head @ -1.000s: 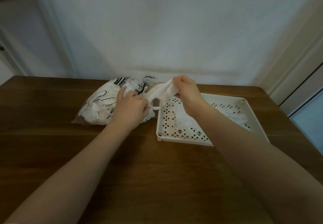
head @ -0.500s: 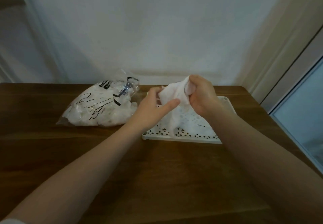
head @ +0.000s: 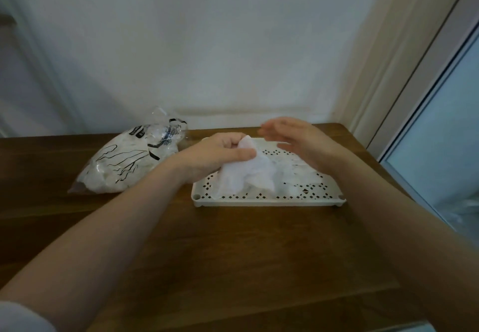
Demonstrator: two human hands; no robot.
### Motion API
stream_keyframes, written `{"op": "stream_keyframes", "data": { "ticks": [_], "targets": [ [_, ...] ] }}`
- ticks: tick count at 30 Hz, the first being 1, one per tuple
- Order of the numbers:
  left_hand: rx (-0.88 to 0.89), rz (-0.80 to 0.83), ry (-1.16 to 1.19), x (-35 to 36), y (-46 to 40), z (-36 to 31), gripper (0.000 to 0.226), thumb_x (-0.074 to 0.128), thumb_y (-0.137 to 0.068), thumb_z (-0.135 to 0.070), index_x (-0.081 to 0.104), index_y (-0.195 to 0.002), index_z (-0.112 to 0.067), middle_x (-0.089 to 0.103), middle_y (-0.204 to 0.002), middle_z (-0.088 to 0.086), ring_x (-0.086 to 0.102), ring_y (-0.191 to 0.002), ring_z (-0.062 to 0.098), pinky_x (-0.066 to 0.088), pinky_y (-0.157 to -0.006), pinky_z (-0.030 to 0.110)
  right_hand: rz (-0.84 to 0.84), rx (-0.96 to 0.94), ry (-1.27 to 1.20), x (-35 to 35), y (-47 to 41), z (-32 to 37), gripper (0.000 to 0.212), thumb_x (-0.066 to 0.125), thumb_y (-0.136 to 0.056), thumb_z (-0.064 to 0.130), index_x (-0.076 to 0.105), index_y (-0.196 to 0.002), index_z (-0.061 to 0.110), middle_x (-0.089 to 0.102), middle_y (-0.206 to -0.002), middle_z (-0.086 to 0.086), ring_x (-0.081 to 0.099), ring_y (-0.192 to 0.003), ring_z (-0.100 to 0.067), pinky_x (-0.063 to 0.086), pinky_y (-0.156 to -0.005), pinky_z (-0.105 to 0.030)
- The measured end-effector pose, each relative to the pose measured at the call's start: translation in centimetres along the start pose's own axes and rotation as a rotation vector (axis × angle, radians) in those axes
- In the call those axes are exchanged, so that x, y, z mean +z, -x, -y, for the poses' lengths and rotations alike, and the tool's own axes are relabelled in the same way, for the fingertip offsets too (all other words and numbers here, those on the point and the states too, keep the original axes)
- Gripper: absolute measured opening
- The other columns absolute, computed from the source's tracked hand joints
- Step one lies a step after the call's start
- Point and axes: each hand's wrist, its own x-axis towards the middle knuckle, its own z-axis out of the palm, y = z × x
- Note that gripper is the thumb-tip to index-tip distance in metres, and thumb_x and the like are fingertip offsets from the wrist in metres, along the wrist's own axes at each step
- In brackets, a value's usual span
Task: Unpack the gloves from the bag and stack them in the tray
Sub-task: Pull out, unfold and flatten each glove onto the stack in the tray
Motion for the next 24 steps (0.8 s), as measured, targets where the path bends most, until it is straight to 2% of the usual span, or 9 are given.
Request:
{"op": "stream_keyframes", "data": {
  "ticks": [3, 5, 8, 10, 12, 15, 17, 19, 24],
  "targets": [
    [-0.022, 0.023, -0.034, 0.5, 0.0, -1.4, 0.027, 0.052, -0.084, -0.036, 0.063, -0.084, -0.011, 0.063, -0.071, -0.001, 0.059, -0.063, 0.011, 0.048, -0.057, 0.021, 0.319, -0.038, -0.006, 1.0, 0.2, 0.2, 0.039, 0.054, -0.09, 0.025, 0.053, -0.129, 0.02, 0.06, -0.129, -0.003, 0.054, -0.121, -0.018, 0.037, -0.107, -0.036],
    [-0.04, 0.085, -0.09, 0.2, 0.0, -2.0, 0.022, 0.056, -0.08, -0.035, 0.067, -0.078, -0.016, 0.065, -0.072, 0.0, 0.062, -0.065, 0.012, 0.049, -0.056, 0.02, 0.405, -0.035, 0.023, 1.3, 0.4, 0.4, 0.037, 0.054, -0.092, 0.018, 0.053, -0.129, 0.018, 0.062, -0.122, -0.012, 0.056, -0.117, -0.025, 0.039, -0.107, -0.036],
    [-0.07, 0.164, -0.186, -0.2, 0.2, -2.0, 0.011, 0.067, -0.08, -0.028, 0.069, -0.081, -0.018, 0.067, -0.078, -0.001, 0.064, -0.071, 0.012, 0.05, -0.059, 0.021, 0.387, -0.029, 0.03, 0.3, 0.9, 0.4, 0.023, 0.056, -0.09, 0.007, 0.062, -0.111, 0.015, 0.068, -0.085, 0.005, 0.062, -0.091, -0.011, 0.044, -0.098, -0.03],
    [-0.081, 0.173, -0.225, -0.3, 0.2, -2.0, 0.007, 0.066, -0.08, -0.024, 0.067, -0.08, -0.018, 0.067, -0.077, -0.005, 0.064, -0.072, 0.009, 0.05, -0.06, 0.02, 0.438, -0.025, 0.06, -0.3, 1.2, 0.1, 0.011, 0.059, -0.086, 0.006, 0.065, -0.095, 0.011, 0.067, -0.083, 0.005, 0.061, -0.086, -0.01, 0.046, -0.088, -0.027],
    [-0.097, 0.163, -0.257, -0.3, 0.2, -2.2, 0.004, 0.066, -0.083, -0.02, 0.067, -0.085, -0.016, 0.068, -0.081, -0.003, 0.066, -0.075, 0.011, 0.052, -0.063, 0.022, 0.484, -0.032, 0.113, -0.2, 1.2, -0.2, 0.007, 0.06, -0.086, 0.011, 0.063, -0.09, 0.006, 0.064, -0.091, -0.005, 0.059, -0.091, -0.018, 0.047, -0.088, -0.028],
    [-0.115, 0.082, -0.4, -0.4, 0.0, -2.9, 0.003, 0.066, -0.085, -0.011, 0.066, -0.088, -0.012, 0.069, -0.078, -0.003, 0.066, -0.07, 0.007, 0.05, -0.057, 0.016, 0.305, -0.084, 0.053, -0.1, 0.8, -0.3, 0.013, 0.048, -0.081, 0.014, 0.058, -0.081, 0.006, 0.058, -0.09, -0.017, 0.055, -0.09, -0.025, 0.044, -0.084, -0.035],
    [-0.098, 0.011, -0.474, -0.6, -0.2, -3.2, 0.004, 0.067, -0.083, -0.009, 0.065, -0.085, -0.012, 0.068, -0.071, -0.006, 0.064, -0.059, 0.001, 0.043, -0.048, 0.01, 0.104, -0.096, 0.008, -0.4, 0.7, 0.1, 0.013, 0.045, -0.084, 0.016, 0.054, -0.074, 0.016, 0.052, -0.073, -0.003, 0.047, -0.069, -0.016, 0.037, -0.066, -0.03],
    [-0.104, -0.029, -0.509, -1.1, -0.4, -3.2, 0.006, 0.07, -0.081, -0.014, 0.066, -0.085, -0.014, 0.07, -0.077, -0.004, 0.066, -0.065, 0.003, 0.044, -0.055, 0.013, 0.009, -0.075, 0.027, -1.1, 0.5, -0.1, 0.015, 0.05, -0.089, 0.024, 0.056, -0.075, 0.023, 0.05, -0.069, 0.003, 0.042, -0.062, -0.016, 0.034, -0.059, -0.029],
    [-0.157, -0.025, -0.371, -2.0, -0.7, -2.7, 0.003, 0.067, -0.082, -0.012, 0.064, -0.083, -0.011, 0.069, -0.08, -0.002, 0.064, -0.07, 0.006, 0.048, -0.055, 0.012, 0.076, 0.015, 0.153, -2.5, 1.1, -0.6, 0.027, 0.066, -0.078, 0.049, 0.07, -0.092, 0.025, 0.064, -0.095, -0.02, 0.056, -0.082, -0.031, 0.047, -0.082, -0.046]
  ]
}}
